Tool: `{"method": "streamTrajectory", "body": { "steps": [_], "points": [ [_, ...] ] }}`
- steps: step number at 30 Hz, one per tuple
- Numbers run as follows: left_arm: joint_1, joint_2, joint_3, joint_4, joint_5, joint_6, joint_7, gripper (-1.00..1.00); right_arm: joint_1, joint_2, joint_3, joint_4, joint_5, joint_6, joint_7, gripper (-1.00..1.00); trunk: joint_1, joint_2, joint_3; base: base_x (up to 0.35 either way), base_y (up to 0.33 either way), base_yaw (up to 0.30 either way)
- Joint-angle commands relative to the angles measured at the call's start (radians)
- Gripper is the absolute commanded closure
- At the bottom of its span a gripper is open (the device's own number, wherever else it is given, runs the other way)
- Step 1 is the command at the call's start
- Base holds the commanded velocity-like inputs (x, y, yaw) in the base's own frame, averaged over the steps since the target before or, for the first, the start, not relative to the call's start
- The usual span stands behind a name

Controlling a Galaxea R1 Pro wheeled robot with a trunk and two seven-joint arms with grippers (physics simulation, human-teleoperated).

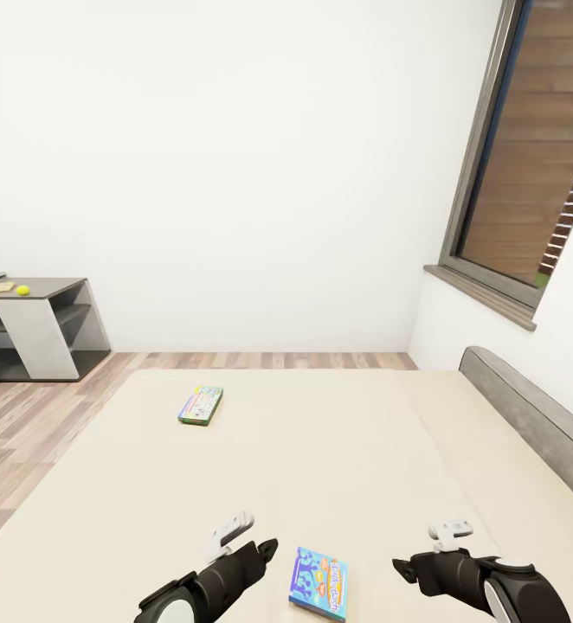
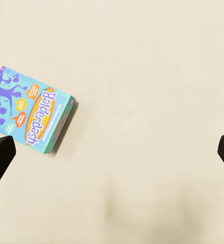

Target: Put all the toys in the child's room - the three board games (two on the bed and one on the table), the two jigsaw puzzles on the table, and the tennis ball on the table - inside the toy box on the table in the child's room.

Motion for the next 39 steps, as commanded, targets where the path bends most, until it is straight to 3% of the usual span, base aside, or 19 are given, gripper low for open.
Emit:
{"method": "streamTrajectory", "body": {
  "steps": [1, 7, 12, 16, 17, 18, 19, 20, 21, 30, 35, 39],
  "points": [
    [-0.001, -0.002, 0.0, -0.002, 0.012, 0.001, 0.01, -1.0, -0.001, 0.0, -0.001, -0.003, -0.001, 0.006, 0.002, -1.0, 0.0, -0.001, -0.001, 0.0, 0.0, 0.0],
    [-0.015, -0.009, 0.005, -0.007, 0.015, 0.003, 0.012, -1.0, -0.006, -0.001, -0.004, -0.012, -0.002, 0.018, 0.002, -1.0, 0.0, -0.001, -0.001, 0.0, 0.0, 0.0],
    [-0.075, -0.013, 0.011, -0.01, 0.051, 0.014, 0.017, -1.0, -0.037, -0.01, -0.011, -0.039, -0.005, 0.09, 0.003, -1.0, 0.0, -0.001, -0.001, 0.0, 0.0, 0.0],
    [-0.18, -0.009, 0.013, -0.01, 0.158, 0.043, 0.043, -1.0, -0.093, -0.021, -0.019, -0.054, -0.011, 0.13, 0.003, -1.0, 0.0, -0.001, -0.001, 0.0, 0.0, 0.0],
    [-0.18, -0.009, 0.013, -0.01, 0.158, 0.043, 0.043, -1.0, -0.093, -0.021, -0.019, -0.054, -0.011, 0.13, 0.003, -1.0, 0.0, -0.001, -0.001, 0.0, 0.0, 0.0],
    [-0.234, -0.005, 0.015, -0.01, 0.205, 0.058, 0.075, -1.0, -0.114, -0.025, -0.022, -0.058, -0.012, 0.13, 0.003, -1.0, 0.0, -0.001, -0.001, 0.0, 0.0, 0.0],
    [-0.257, -0.004, 0.015, -0.008, 0.222, 0.063, 0.097, -1.0, -0.123, -0.027, -0.023, -0.06, -0.012, 0.13, 0.002, -1.0, 0.0, -0.001, -0.001, 0.0, 0.0, 0.0],
    [-0.313, -0.003, 0.021, -0.006, 0.258, 0.072, 0.171, -1.0, -0.154, -0.038, -0.032, -0.062, -0.013, 0.13, 0.003, -1.0, 0.0, -0.001, -0.001, 0.0, 0.0, 0.0],
    [-0.325, -0.003, 0.026, -0.005, 0.267, 0.073, 0.193, -1.0, -0.165, -0.043, -0.037, -0.063, -0.013, 0.13, 0.003, -1.0, 0.0, -0.001, -0.001, 0.0, 0.0, 0.0],
    [-0.368, -0.009, 0.07, -0.004, 0.3, 0.079, 0.272, -1.0, -0.237, -0.063, -0.06, -0.053, -0.014, 0.13, 0.003, -1.0, 0.0, -0.001, -0.001, 0.0, 0.0, 0.0],
    [-0.371, -0.008, 0.056, 0.001, 0.294, 0.086, 0.287, -1.0, -0.278, -0.056, -0.063, 0.004, -0.014, 0.13, 0.0, -1.0, 0.0, -0.001, -0.001, 0.0, 0.0, 0.0],
    [-0.365, 0.0, 0.043, 0.024, 0.296, 0.09, 0.289, -1.0, -0.31, -0.046, -0.062, 0.107, -0.013, 0.13, -0.003, -1.0, 0.0, -0.001, -0.001, 0.0, 0.0, 0.0]
  ]
}}
